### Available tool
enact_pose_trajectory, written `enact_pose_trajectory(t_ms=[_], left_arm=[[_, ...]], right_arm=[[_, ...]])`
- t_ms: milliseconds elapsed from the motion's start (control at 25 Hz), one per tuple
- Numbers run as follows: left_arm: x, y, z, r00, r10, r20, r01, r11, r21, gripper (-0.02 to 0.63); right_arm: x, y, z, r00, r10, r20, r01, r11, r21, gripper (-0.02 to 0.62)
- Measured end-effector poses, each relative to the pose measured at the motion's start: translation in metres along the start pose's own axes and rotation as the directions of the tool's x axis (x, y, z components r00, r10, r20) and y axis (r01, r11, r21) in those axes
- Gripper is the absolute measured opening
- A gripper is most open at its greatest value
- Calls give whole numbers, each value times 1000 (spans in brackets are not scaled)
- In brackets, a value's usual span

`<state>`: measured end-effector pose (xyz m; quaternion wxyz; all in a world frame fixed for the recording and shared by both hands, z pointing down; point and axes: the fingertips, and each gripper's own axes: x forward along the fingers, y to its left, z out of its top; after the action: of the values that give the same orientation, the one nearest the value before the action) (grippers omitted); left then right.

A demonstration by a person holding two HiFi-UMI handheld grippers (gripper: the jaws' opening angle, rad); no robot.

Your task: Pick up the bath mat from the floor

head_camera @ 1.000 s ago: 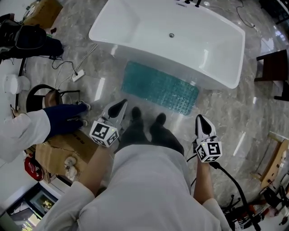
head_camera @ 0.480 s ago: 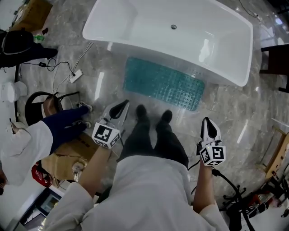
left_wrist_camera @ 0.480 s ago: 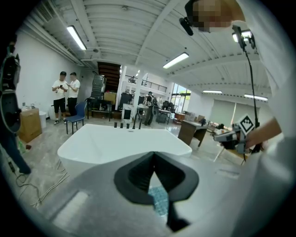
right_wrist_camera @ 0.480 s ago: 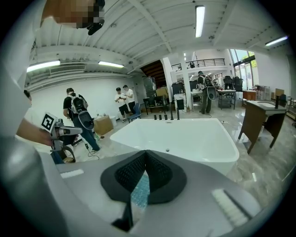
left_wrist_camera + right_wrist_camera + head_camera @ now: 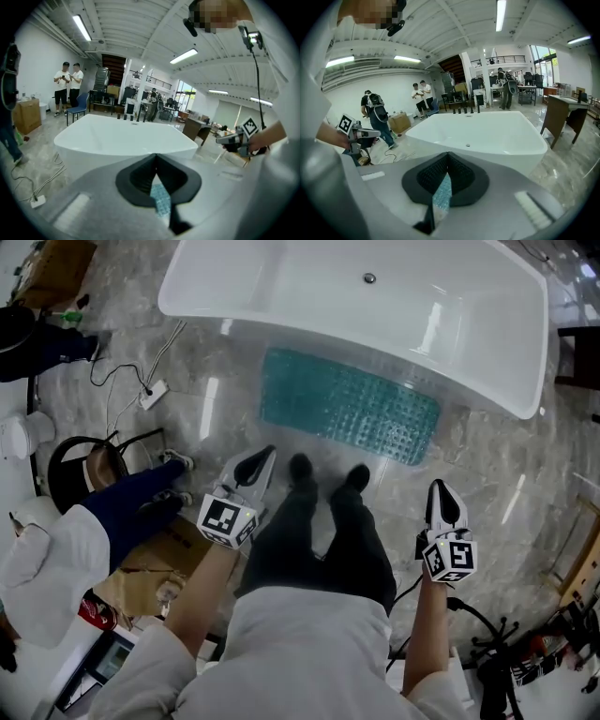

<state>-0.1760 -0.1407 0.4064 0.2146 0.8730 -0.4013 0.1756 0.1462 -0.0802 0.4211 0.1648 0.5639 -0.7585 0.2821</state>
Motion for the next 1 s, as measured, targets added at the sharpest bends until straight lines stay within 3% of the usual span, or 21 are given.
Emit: enact_pose_trajectory(t_ms=[320, 1000], left_arm=[[50, 11, -57, 1000, 18, -19, -19, 999, -27, 2], [164, 91, -222, 996, 76, -43, -77, 997, -28, 2]], right_arm=[[54, -29, -43, 1000, 19, -20, -19, 1000, 6, 6], [174, -126, -212, 998, 2, -62, 1, 999, 46, 6]])
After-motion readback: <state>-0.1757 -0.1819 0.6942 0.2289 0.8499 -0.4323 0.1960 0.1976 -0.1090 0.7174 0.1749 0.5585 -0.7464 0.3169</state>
